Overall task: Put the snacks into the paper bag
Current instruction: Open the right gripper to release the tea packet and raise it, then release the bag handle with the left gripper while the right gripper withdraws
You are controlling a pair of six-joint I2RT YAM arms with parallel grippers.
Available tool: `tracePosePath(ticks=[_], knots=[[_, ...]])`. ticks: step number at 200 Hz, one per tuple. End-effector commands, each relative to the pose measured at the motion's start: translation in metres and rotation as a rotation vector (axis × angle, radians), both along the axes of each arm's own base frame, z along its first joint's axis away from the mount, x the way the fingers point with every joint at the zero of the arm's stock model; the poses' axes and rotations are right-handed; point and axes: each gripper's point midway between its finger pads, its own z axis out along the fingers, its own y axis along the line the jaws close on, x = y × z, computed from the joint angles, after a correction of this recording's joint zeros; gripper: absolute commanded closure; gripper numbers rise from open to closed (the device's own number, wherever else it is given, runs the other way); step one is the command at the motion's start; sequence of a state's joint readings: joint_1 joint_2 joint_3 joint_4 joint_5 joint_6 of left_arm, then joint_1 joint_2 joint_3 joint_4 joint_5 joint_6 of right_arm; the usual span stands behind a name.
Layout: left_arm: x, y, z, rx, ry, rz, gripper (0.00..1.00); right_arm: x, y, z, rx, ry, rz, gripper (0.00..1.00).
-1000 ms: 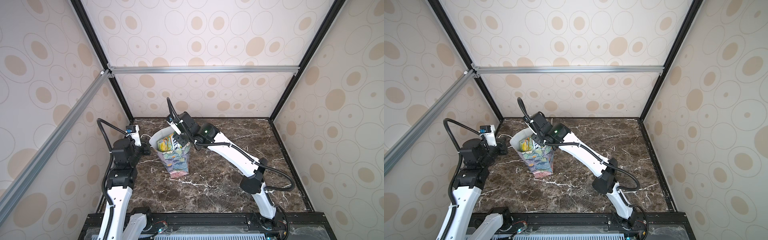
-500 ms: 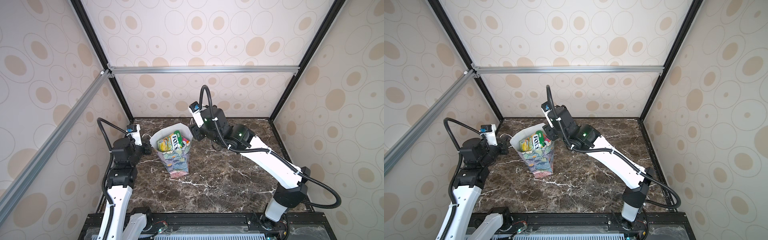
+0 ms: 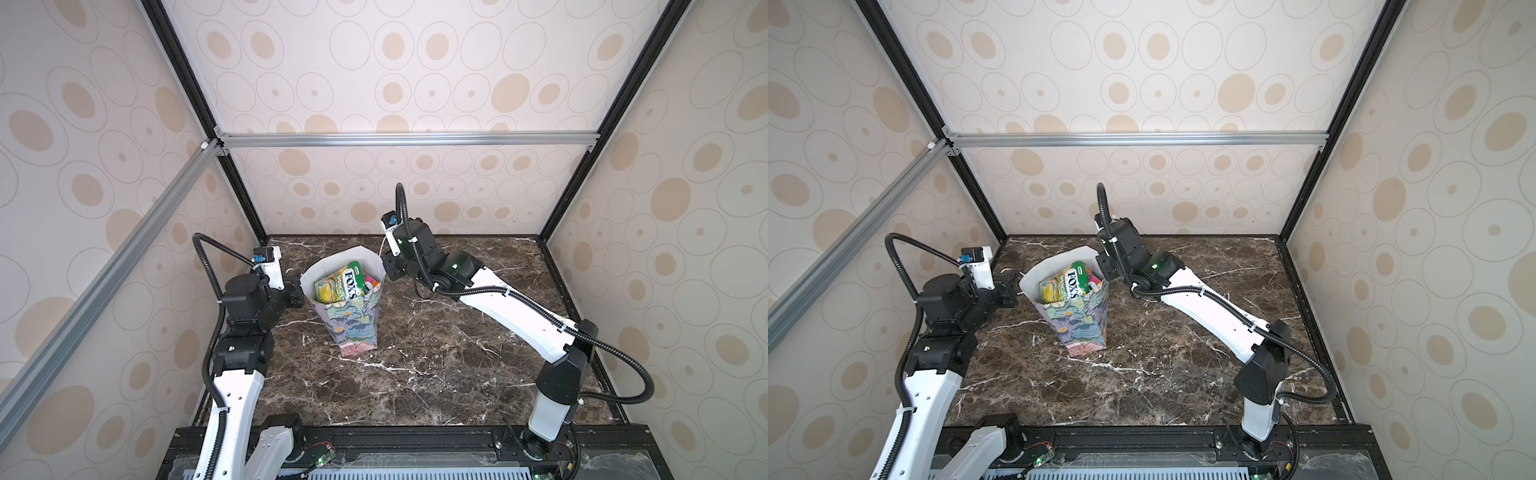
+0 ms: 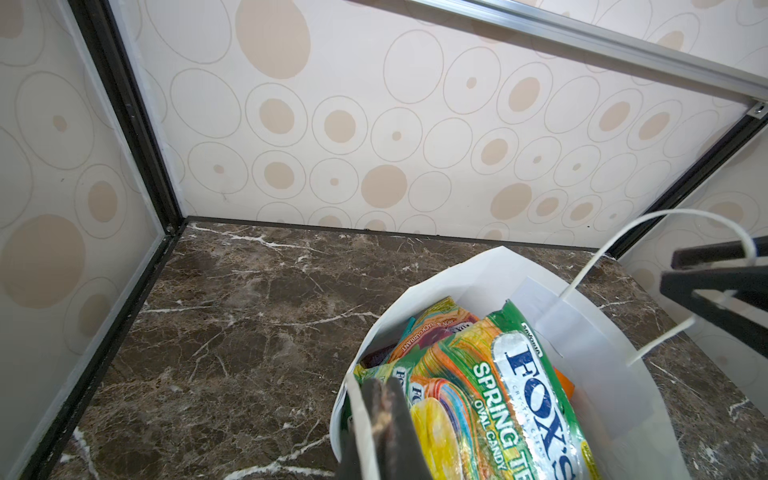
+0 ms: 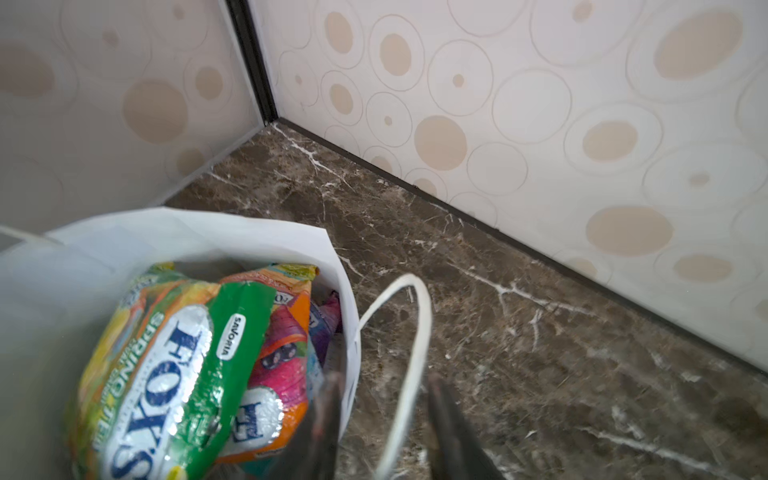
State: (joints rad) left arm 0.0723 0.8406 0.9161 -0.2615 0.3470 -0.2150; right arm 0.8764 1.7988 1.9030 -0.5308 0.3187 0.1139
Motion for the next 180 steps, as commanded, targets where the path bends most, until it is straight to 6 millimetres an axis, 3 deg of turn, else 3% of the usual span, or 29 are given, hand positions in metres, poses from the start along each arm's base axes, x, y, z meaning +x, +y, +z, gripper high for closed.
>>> tracePosePath(ticks=[1,36,55,83,117,143,180], knots=[[0.003,-0.010,0.031,-0.021,-0.055,-0.058,1.00,0.002,0.011,0.018,0.041,-0.052,0.028,0.97],[0.014,-0.020,0.051,-0.048,-0.069,-0.113,1.00,0.008,0.004,0.034,0.033,-0.103,0.034,1.00],[0.021,-0.035,0.066,-0.075,-0.081,-0.193,1.00,0.013,-0.003,0.043,0.042,-0.122,0.033,1.00],[0.038,-0.068,0.074,-0.082,-0.046,-0.294,1.00,0.014,-0.018,0.059,0.056,-0.154,0.030,1.00],[0.049,-0.117,0.098,-0.021,-0.083,-0.344,1.00,0.003,-0.047,0.074,0.062,-0.192,-0.001,1.00],[0.056,-0.148,0.094,-0.014,-0.061,-0.389,1.00,-0.009,-0.077,0.075,0.070,-0.216,-0.049,1.00],[0.061,-0.161,0.087,-0.016,-0.058,-0.374,1.00,-0.013,-0.115,0.062,0.095,-0.175,-0.097,1.00]])
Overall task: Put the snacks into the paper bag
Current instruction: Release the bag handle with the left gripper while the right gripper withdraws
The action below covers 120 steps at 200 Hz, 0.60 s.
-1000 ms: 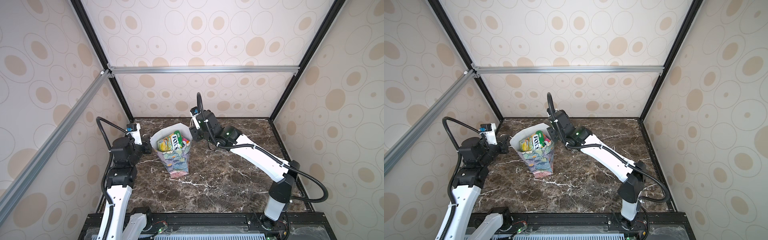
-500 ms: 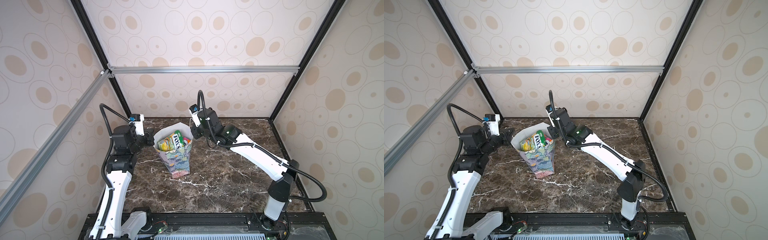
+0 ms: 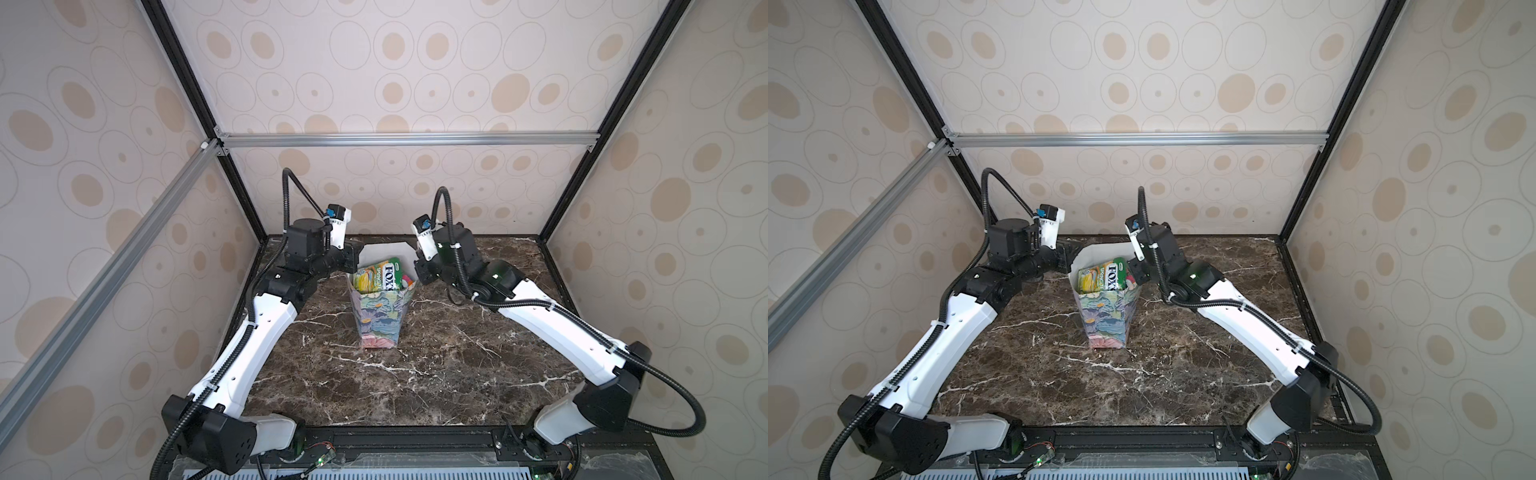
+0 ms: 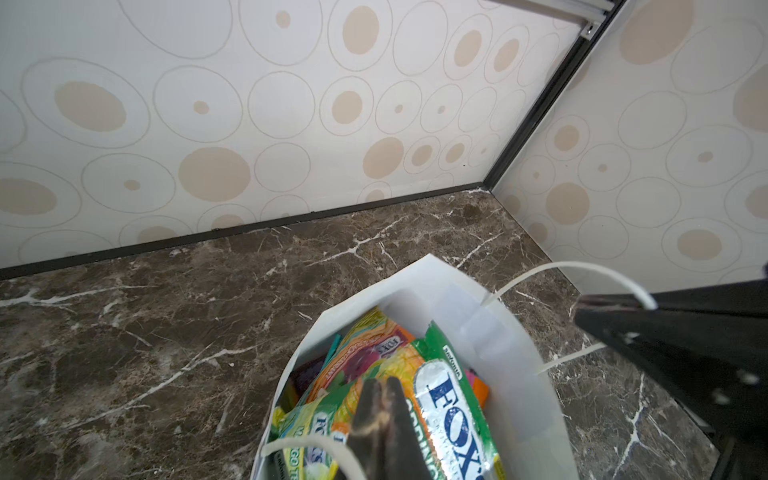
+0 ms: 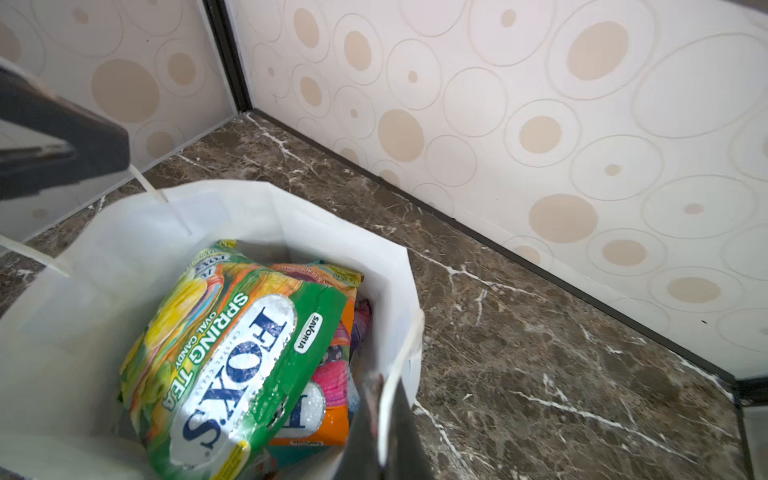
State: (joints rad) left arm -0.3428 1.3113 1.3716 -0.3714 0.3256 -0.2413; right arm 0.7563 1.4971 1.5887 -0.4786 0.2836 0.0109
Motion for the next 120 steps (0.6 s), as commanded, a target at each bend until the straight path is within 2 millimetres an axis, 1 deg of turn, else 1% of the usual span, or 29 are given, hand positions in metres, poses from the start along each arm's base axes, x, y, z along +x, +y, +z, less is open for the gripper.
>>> tracePosePath(ticks=[1,31,45,53,58,72,80,86,91,96,105,120], knots=[[0.001,-0.005,0.061,-0.053,-0.184,0.013,1.00,0.002,-0.023,0.052,0.135,-0.122,-0.050,1.00],[0.007,-0.003,0.051,-0.032,-0.162,0.051,1.00,-0.003,-0.031,0.048,0.123,-0.115,-0.057,1.00],[0.010,0.002,0.047,-0.017,-0.150,0.081,1.00,-0.003,-0.032,0.045,0.115,-0.112,-0.057,0.89],[0.012,0.004,0.045,-0.007,-0.149,0.096,0.94,-0.002,-0.032,0.044,0.108,-0.108,-0.053,0.83],[0.013,0.006,0.045,0.000,-0.150,0.107,0.90,-0.001,-0.032,0.043,0.102,-0.106,-0.053,0.81],[0.016,0.013,0.044,0.028,-0.141,0.145,0.75,0.000,-0.033,0.042,0.089,-0.094,-0.056,0.79],[0.018,0.017,0.045,0.049,-0.134,0.165,0.63,-0.001,-0.034,0.044,0.085,-0.088,-0.055,0.76],[0.019,0.020,0.047,0.065,-0.132,0.179,0.49,-0.002,-0.036,0.046,0.082,-0.086,-0.059,0.74],[0.019,0.023,0.049,0.075,-0.133,0.195,0.41,-0.003,-0.037,0.048,0.082,-0.088,-0.061,0.72],[0.019,0.026,0.052,0.083,-0.135,0.211,0.35,-0.005,-0.040,0.051,0.085,-0.093,-0.064,0.69],[0.018,0.032,0.056,0.086,-0.143,0.237,0.27,-0.007,-0.046,0.056,0.091,-0.108,-0.078,0.63],[0.014,0.038,0.064,0.079,-0.158,0.263,0.19,-0.013,-0.055,0.063,0.093,-0.119,-0.093,0.61]])
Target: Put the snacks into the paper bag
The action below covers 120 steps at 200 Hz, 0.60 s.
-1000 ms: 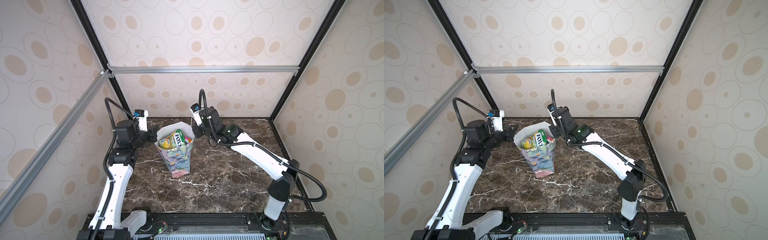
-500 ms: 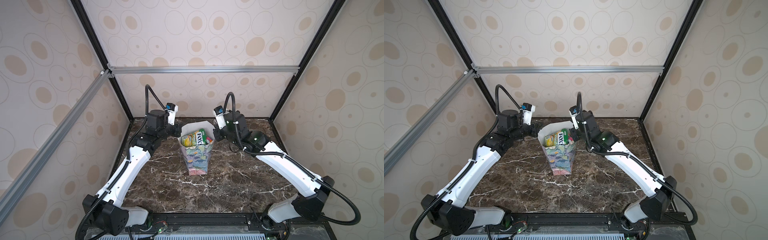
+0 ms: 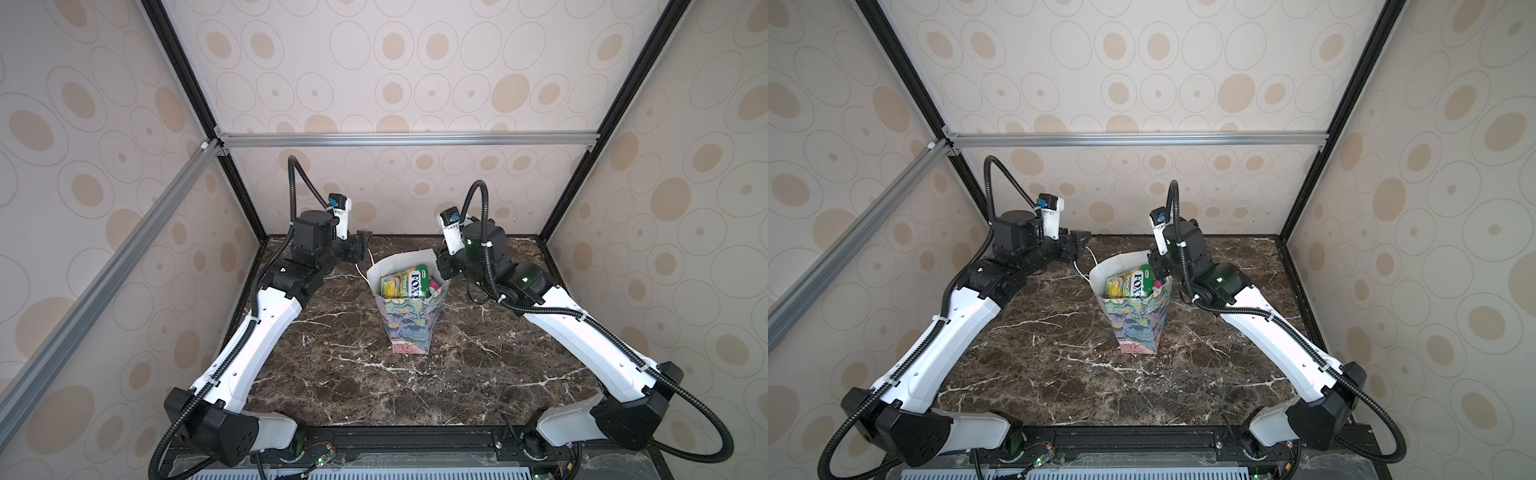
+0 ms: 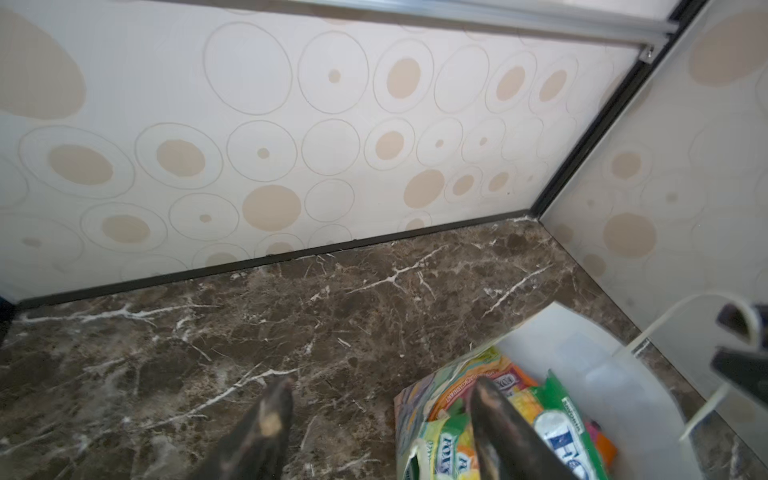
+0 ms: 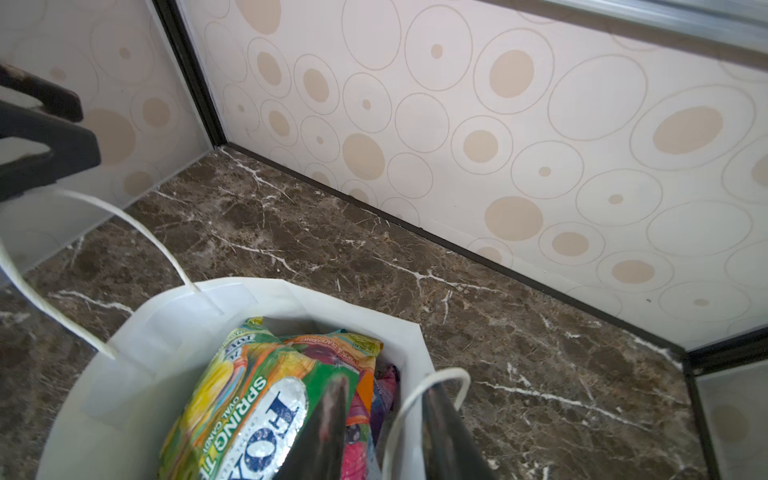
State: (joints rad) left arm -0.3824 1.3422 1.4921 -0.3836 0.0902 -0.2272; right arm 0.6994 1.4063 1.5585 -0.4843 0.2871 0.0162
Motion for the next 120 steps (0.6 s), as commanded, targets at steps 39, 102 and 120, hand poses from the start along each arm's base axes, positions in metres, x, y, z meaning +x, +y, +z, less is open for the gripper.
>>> tracePosePath(ticks=[39,102,120], knots=[[-0.019,0.048,0.046,0.040,-0.084,0.205,0.00,-0.033,-0.057,0.052,0.051,-0.100,-0.116,0.44],[-0.033,0.115,0.000,0.153,-0.057,0.518,0.00,-0.064,-0.135,0.020,0.027,-0.056,-0.322,0.34],[-0.038,0.143,-0.035,0.183,-0.050,0.634,0.00,-0.069,-0.161,-0.007,0.030,-0.043,-0.409,0.33]])
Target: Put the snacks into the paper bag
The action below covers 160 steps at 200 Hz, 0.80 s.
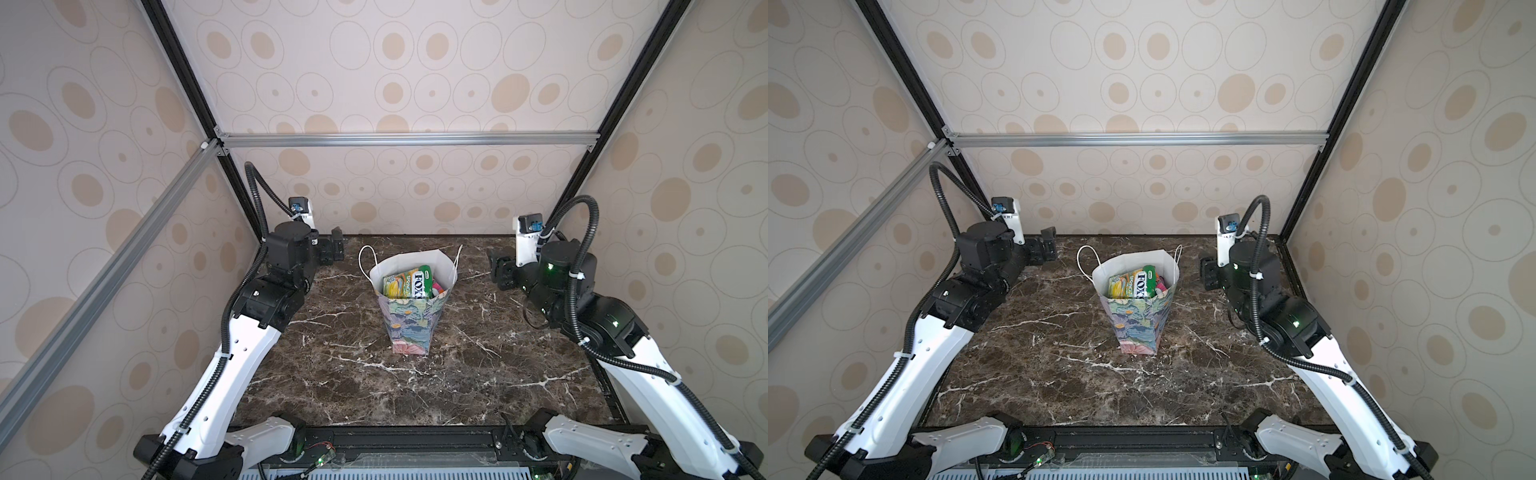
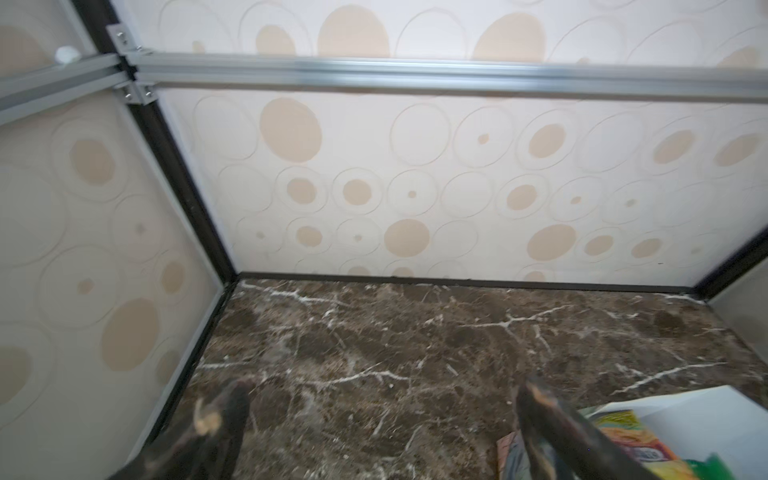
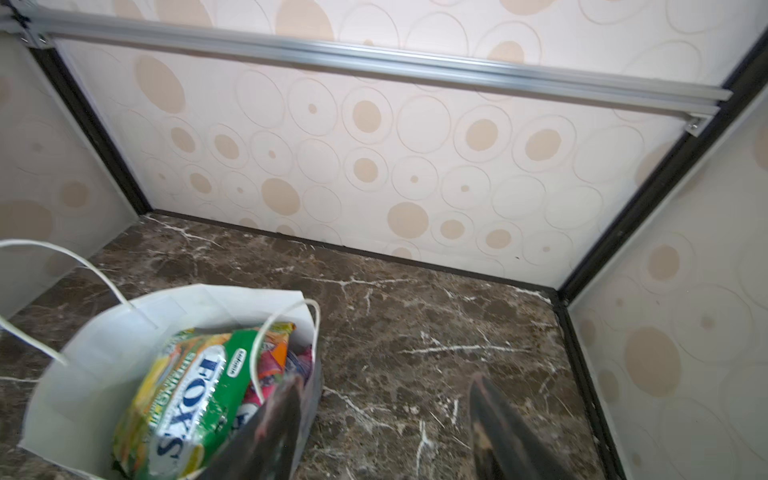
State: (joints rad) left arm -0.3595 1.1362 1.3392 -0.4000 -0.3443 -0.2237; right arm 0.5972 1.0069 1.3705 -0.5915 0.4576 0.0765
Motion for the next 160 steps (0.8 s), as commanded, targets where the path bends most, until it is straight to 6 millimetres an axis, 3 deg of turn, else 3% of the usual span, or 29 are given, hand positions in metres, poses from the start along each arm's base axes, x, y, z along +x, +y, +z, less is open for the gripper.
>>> tracePosePath(ticks=[1,44,64,80,120,147,160], knots=[[-0.004,0.044,-0.045,0.059,0.034,0.211,0.00,-0.004,-0.032,-0.045,-0.022,0.072,-0.132,0.32],[-0.023,0.113,-0.162,0.083,-0.041,0.472,0.00,0.003,-0.091,-0.132,-0.056,0.058,-0.381,0.12],[-0.029,0.130,-0.198,0.066,-0.112,0.493,0.00,0.007,-0.120,-0.185,-0.083,0.056,-0.497,0.09],[-0.026,0.135,-0.216,0.093,-0.127,0.476,0.00,0.015,-0.130,-0.223,-0.054,0.034,-0.509,0.07],[0.000,0.129,-0.256,0.124,-0.067,0.340,0.00,0.045,-0.149,-0.278,0.004,0.023,-0.522,0.05],[0.002,0.117,-0.255,0.126,-0.081,0.248,0.01,0.065,-0.145,-0.284,0.014,-0.007,-0.452,0.05],[-0.003,0.101,-0.243,0.098,-0.165,0.156,0.00,0.074,-0.141,-0.288,0.057,-0.015,-0.401,0.05]])
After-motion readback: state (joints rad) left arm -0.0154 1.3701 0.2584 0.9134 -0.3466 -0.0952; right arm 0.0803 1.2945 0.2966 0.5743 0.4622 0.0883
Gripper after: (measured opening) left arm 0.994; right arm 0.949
